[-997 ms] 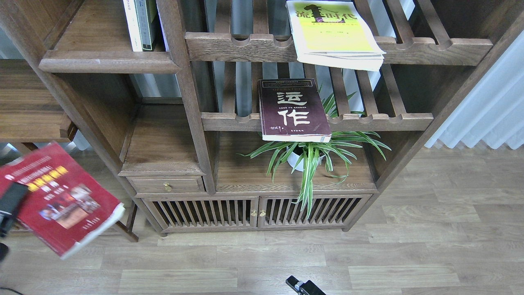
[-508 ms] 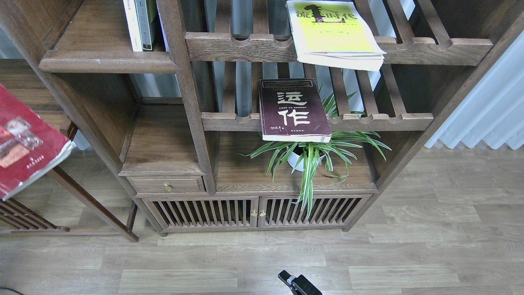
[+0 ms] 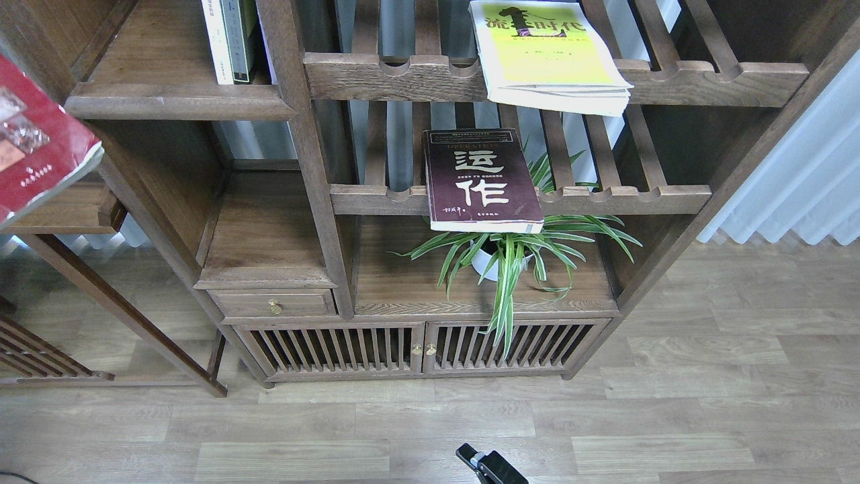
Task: Organize books on shelf
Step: 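Carry the red book with the left gripper up to the upper shelf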
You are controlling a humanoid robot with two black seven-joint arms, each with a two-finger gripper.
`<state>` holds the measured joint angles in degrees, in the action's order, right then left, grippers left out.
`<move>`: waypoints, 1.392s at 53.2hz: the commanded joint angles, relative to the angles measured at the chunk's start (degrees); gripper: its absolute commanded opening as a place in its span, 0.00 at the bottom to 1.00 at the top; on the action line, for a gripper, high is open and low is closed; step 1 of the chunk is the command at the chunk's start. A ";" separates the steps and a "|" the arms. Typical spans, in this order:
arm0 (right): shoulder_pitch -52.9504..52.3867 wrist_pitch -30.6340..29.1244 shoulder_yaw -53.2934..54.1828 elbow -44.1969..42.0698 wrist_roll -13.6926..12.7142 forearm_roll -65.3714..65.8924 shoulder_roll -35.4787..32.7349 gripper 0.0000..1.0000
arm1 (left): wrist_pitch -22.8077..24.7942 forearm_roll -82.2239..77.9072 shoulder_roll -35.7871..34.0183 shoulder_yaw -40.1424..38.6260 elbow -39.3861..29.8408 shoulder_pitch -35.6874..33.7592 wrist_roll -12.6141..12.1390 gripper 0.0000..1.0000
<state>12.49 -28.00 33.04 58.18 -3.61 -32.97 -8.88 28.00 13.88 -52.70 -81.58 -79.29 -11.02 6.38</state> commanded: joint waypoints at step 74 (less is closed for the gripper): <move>0.08 0.00 0.00 0.00 0.00 -0.17 0.97 0.99 | 0.00 -34.17 5.41 12.14 19.17 -45.57 -9.98 0.05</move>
<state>12.50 -28.00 33.05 58.18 -3.61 -33.14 -8.10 28.00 -18.24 -49.46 -74.41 -63.83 -49.21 -3.67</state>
